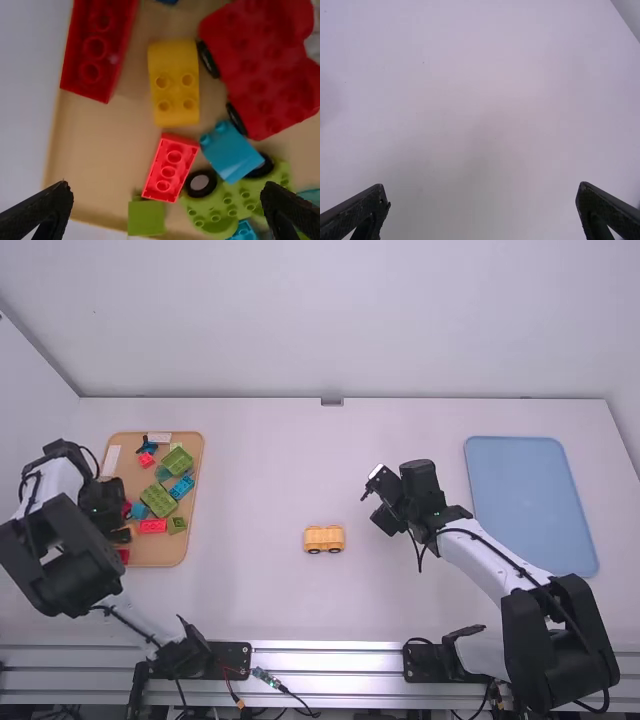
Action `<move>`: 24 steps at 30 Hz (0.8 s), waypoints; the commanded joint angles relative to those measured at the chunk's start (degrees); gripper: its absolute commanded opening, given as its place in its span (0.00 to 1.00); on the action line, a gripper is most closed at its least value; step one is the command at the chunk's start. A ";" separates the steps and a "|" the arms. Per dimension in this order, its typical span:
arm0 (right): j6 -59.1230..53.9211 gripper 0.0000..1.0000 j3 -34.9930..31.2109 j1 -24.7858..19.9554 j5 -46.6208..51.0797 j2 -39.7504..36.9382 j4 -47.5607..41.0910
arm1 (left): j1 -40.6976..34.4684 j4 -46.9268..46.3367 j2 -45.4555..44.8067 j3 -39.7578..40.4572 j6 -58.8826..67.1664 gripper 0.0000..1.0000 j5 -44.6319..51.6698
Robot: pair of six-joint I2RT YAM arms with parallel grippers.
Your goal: Assemble lego blocks to make yellow taxi
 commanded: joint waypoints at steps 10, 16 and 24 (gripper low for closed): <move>0.26 0.99 -0.22 0.07 0.13 -0.72 0.00 | 0.46 1.07 1.14 0.85 3.78 0.99 -3.73; 0.11 0.99 -0.22 0.07 0.11 -0.72 -0.04 | 0.44 1.69 1.11 -1.18 4.83 0.99 -4.74; 0.31 0.99 -0.22 0.07 0.11 -0.72 -0.11 | 0.48 6.56 1.14 -3.48 5.12 0.99 -5.37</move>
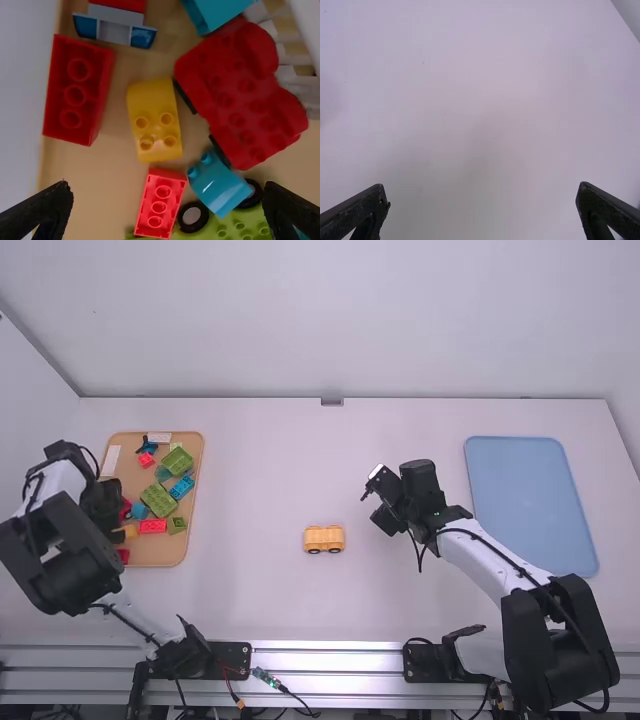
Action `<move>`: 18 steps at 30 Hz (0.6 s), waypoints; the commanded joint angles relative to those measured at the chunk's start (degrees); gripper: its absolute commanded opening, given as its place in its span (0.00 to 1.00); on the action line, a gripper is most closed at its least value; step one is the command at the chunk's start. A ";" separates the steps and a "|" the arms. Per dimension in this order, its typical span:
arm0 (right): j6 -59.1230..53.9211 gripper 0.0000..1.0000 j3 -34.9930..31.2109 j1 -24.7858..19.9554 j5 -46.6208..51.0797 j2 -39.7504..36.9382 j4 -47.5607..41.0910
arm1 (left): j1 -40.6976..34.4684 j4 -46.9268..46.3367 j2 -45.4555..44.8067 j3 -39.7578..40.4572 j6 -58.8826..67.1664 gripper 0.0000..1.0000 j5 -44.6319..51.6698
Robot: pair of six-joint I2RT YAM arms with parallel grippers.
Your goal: Assemble lego blocks to make yellow taxi
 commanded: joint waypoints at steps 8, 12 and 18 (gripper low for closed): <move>0.35 0.99 -0.26 0.07 0.15 -0.72 -0.26 | 0.26 4.79 0.39 -5.07 0.62 0.89 -0.46; 0.35 0.99 -0.26 0.07 0.13 -0.72 -0.33 | 0.28 7.63 0.39 -7.13 0.46 0.74 -0.46; 0.35 0.99 -0.26 0.07 0.11 -0.72 -0.44 | 0.24 10.12 0.39 -9.25 0.44 0.64 -0.48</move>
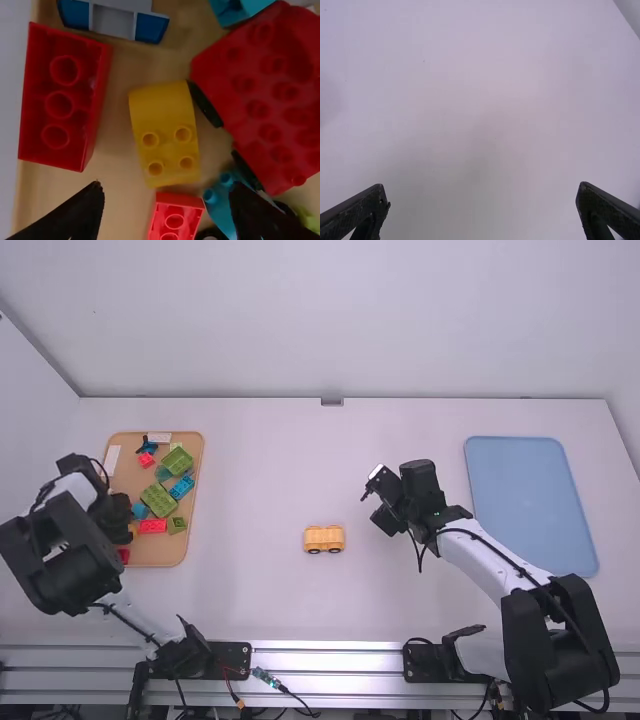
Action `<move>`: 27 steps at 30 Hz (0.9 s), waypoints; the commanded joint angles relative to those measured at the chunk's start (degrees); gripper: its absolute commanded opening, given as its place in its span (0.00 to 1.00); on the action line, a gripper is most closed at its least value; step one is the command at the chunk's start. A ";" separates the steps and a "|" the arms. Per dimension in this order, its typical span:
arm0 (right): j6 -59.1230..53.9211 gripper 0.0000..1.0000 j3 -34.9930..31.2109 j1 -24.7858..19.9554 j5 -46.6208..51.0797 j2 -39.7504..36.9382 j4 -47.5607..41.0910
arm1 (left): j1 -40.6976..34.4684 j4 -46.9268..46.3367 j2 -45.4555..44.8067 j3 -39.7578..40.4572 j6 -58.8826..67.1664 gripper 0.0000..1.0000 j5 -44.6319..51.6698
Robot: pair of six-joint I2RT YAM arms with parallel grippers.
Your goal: Assemble lego blocks to make yellow taxi
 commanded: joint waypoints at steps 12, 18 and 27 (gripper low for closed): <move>0.28 0.99 -0.26 0.07 0.09 -0.72 -0.48 | 0.35 4.33 0.39 -3.61 0.03 0.50 -1.51; 0.31 0.99 -0.26 0.07 0.09 -0.72 -0.57 | 0.26 5.97 0.39 -4.74 -1.29 0.49 -2.55; 0.28 0.99 -0.26 0.07 0.11 -0.72 -0.66 | 0.26 11.91 0.39 -8.31 -1.31 0.40 -2.38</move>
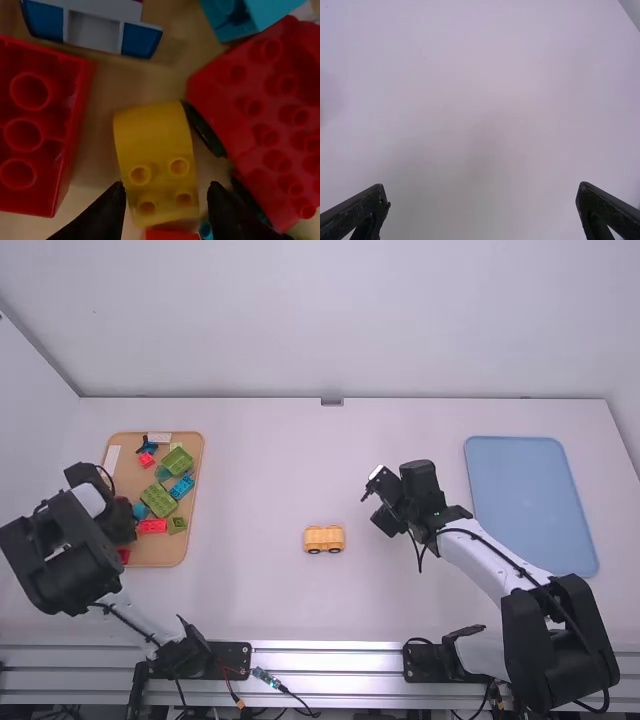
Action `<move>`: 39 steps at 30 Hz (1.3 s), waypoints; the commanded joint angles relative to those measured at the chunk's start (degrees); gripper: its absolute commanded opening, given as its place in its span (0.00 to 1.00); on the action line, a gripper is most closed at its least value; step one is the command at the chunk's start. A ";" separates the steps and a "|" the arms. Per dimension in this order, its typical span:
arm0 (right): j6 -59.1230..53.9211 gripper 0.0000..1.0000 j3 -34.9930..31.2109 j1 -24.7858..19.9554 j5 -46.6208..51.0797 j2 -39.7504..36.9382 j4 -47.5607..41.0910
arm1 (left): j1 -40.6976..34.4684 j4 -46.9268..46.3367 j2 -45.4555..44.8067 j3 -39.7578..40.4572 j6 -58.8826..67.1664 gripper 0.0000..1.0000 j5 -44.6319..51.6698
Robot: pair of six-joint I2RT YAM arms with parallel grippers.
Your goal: Assemble lego blocks to make yellow taxi
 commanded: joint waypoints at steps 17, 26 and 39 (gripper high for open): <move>0.15 0.99 -0.26 0.07 0.13 -0.72 -0.17 | 0.46 -0.54 0.37 -1.11 -1.50 0.15 -0.28; 0.15 0.99 -0.26 0.07 0.15 -0.72 -0.17 | 0.35 -4.11 -0.63 3.41 4.20 0.02 3.89; 0.15 0.99 -0.26 0.07 0.11 -0.72 0.26 | -1.22 -11.49 -6.27 6.43 7.76 0.02 3.70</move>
